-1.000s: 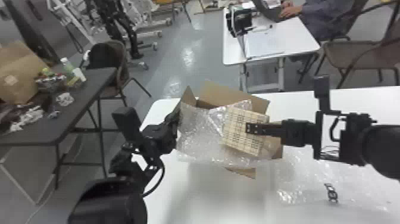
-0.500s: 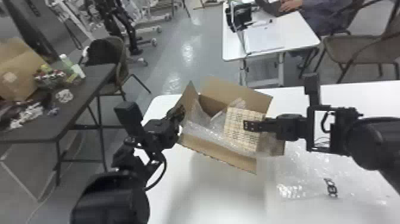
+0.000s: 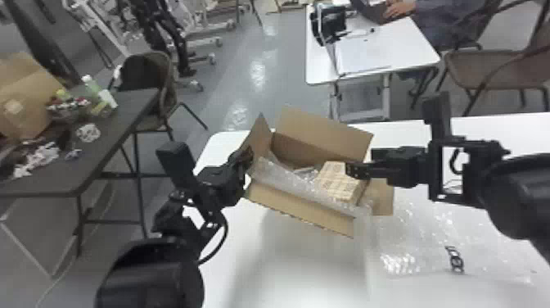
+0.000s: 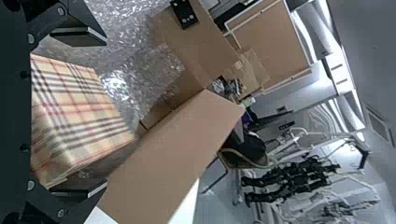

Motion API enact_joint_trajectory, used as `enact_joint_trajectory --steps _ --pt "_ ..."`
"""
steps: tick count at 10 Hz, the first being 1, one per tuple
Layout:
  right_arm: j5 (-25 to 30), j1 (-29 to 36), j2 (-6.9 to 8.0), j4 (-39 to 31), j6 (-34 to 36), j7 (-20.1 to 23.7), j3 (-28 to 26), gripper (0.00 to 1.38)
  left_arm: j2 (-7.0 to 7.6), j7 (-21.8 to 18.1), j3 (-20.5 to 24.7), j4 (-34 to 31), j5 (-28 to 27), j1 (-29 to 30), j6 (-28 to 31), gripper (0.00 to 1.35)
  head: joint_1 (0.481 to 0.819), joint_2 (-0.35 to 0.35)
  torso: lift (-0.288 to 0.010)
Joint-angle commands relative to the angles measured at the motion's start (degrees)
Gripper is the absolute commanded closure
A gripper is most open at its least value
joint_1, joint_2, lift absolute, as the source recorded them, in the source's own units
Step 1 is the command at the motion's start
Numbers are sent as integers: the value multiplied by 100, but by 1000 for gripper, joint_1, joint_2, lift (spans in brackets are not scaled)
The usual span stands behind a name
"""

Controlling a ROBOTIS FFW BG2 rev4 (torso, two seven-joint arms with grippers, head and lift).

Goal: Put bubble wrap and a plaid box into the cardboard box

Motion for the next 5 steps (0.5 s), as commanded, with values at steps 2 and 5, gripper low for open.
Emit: enact_joint_trajectory --steps 2,5 --pt "267 529 -55 -1281 -97 -545 -474 186 -9 0 17 -9 2 12 -8 1231 650 350 -108" --pt "706 1206 -64 -2344 -501 -1046 -922 188 -44 0 52 -9 2 47 -8 1231 617 312 -108"
